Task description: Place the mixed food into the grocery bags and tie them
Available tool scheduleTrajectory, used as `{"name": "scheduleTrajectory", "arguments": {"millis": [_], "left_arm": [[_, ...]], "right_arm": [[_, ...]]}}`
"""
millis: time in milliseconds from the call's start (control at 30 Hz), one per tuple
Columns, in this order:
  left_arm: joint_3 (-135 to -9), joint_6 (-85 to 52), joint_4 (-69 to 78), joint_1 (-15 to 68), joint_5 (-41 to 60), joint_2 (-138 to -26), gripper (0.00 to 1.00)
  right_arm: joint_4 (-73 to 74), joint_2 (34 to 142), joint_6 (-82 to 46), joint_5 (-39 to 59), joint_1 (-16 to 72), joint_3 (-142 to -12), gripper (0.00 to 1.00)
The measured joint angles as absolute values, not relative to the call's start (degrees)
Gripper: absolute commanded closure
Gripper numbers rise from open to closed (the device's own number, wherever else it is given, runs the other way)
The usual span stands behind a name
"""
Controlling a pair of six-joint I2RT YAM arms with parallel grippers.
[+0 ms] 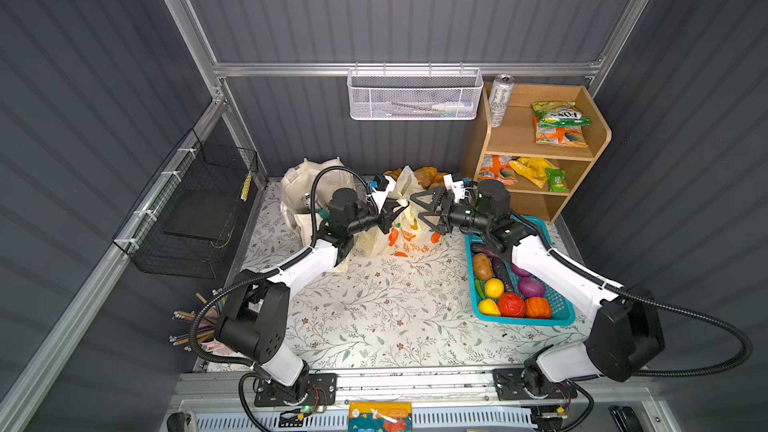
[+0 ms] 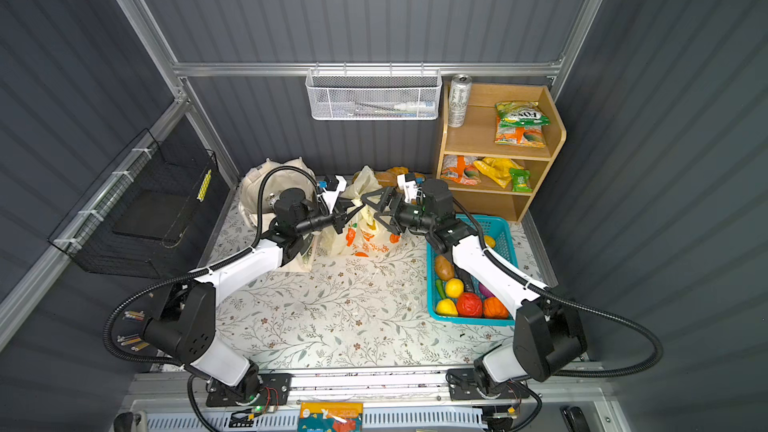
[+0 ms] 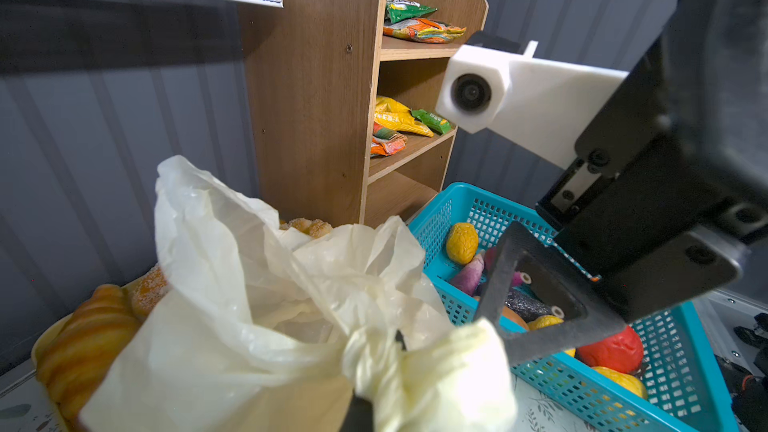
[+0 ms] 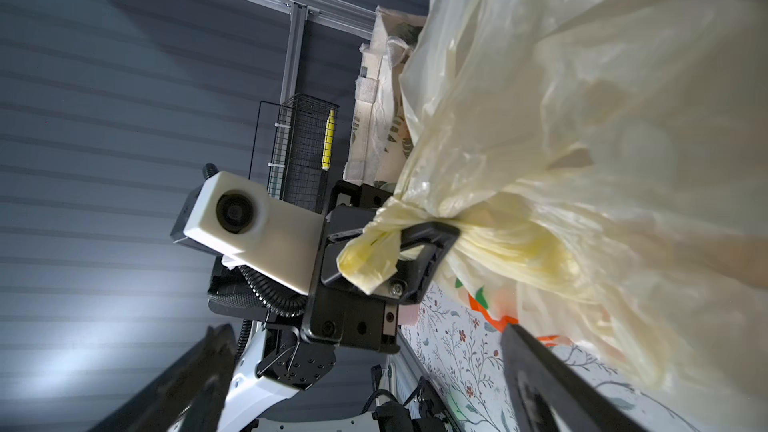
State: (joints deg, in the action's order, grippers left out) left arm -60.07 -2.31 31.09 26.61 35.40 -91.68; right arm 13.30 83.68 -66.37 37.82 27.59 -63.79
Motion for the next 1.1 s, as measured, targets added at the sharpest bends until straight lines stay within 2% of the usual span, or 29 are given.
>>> {"name": "scheduleTrajectory", "arguments": {"millis": [700, 933, 1100], "left_arm": [[-60.16, -2.28, 30.89, 26.61, 36.25, -91.68, 1.0], [-60.16, -2.24, 30.87, 26.72, 37.52, -91.68, 1.0], [-60.16, -2.09, 30.87, 26.83, 38.04, -91.68, 1.0]], "right_arm": [[14.2, 95.35, -67.29, 35.16, 29.85, -71.61, 0.01], [14.44, 95.98, -67.31, 35.2, 29.82, -73.6, 0.01], [15.38, 95.96, -67.37, 35.33, 29.67, -74.37, 0.06]]}}
